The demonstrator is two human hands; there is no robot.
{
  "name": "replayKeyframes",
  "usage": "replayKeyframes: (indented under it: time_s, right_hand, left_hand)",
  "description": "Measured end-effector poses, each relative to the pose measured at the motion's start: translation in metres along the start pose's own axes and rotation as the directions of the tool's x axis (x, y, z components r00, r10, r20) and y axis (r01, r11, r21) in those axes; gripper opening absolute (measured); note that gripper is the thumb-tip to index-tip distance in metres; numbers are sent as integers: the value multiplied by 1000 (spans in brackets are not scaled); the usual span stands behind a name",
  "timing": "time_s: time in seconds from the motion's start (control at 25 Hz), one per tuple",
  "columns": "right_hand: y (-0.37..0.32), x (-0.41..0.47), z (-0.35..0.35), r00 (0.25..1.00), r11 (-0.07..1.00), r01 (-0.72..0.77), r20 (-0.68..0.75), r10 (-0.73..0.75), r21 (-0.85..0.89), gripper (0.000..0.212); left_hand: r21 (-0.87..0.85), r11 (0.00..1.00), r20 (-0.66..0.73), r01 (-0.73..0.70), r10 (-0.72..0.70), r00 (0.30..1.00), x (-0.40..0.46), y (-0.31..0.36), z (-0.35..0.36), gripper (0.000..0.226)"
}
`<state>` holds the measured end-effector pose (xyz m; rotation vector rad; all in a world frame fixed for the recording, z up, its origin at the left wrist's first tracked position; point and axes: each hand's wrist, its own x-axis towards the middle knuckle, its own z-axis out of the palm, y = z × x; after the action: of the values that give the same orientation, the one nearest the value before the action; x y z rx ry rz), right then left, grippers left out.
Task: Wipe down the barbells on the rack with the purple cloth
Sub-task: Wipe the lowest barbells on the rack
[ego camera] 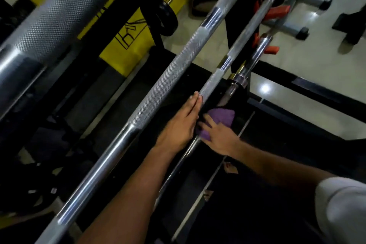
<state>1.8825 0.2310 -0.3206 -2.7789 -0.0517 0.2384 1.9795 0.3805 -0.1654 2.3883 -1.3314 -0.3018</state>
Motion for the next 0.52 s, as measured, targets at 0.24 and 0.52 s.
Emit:
replayKeyframes:
  time_s: [0.24,0.52]
  right_hand:
    - [-8,-4,-29,992,956,19,-112,-54,-293,62]
    - [41,29,-59,982,896,-169,-148,117,-411,41]
  left_hand:
    - [-102,994,20,36,-34,999,-2,-1,-2,58]
    - [-66,998,-16,21,-23,1000,-2,0,-2,57]
